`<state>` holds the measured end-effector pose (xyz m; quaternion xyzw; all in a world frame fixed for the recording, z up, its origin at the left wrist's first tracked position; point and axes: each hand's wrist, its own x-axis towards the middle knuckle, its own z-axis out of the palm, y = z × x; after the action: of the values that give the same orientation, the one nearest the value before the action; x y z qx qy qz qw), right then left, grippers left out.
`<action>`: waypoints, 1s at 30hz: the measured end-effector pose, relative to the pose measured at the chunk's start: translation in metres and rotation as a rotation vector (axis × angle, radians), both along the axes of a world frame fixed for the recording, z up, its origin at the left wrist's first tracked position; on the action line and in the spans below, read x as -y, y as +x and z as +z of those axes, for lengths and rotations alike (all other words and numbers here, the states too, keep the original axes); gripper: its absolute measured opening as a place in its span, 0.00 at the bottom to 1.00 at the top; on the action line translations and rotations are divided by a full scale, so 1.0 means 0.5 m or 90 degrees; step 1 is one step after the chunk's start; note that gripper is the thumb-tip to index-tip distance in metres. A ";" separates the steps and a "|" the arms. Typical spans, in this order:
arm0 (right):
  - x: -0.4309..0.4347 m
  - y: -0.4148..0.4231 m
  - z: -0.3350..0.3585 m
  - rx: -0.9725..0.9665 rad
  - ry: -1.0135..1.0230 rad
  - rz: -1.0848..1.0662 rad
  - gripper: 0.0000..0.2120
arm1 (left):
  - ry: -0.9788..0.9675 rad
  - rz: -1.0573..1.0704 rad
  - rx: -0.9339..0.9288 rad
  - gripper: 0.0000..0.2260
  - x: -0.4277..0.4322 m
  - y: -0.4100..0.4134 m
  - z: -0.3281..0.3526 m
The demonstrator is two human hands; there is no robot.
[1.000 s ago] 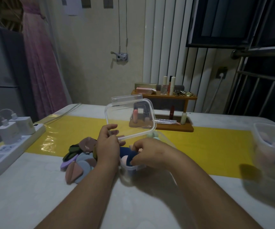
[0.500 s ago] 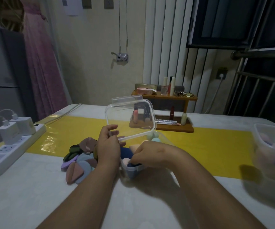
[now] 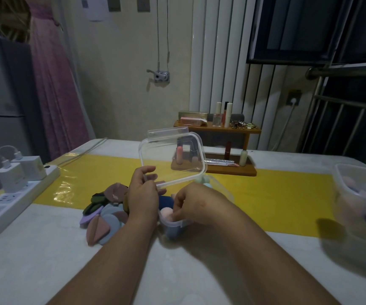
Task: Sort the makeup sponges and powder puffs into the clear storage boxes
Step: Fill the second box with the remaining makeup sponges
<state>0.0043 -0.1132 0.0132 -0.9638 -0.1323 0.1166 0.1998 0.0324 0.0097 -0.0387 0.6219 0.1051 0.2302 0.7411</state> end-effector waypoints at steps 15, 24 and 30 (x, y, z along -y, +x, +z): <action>-0.010 0.026 0.014 -0.075 -0.100 0.031 0.15 | -0.002 0.001 -0.005 0.22 0.004 -0.002 0.002; -0.022 0.050 -0.017 -0.035 -0.162 0.001 0.16 | -0.009 0.000 0.002 0.22 0.006 0.004 -0.001; -0.017 0.041 -0.007 -0.017 -0.129 0.016 0.16 | -0.004 0.003 0.002 0.23 0.005 0.010 -0.005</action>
<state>0.0249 -0.1049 0.0096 -0.9757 -0.1295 0.1446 0.1018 0.0375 0.0074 -0.0410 0.6193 0.1064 0.2326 0.7423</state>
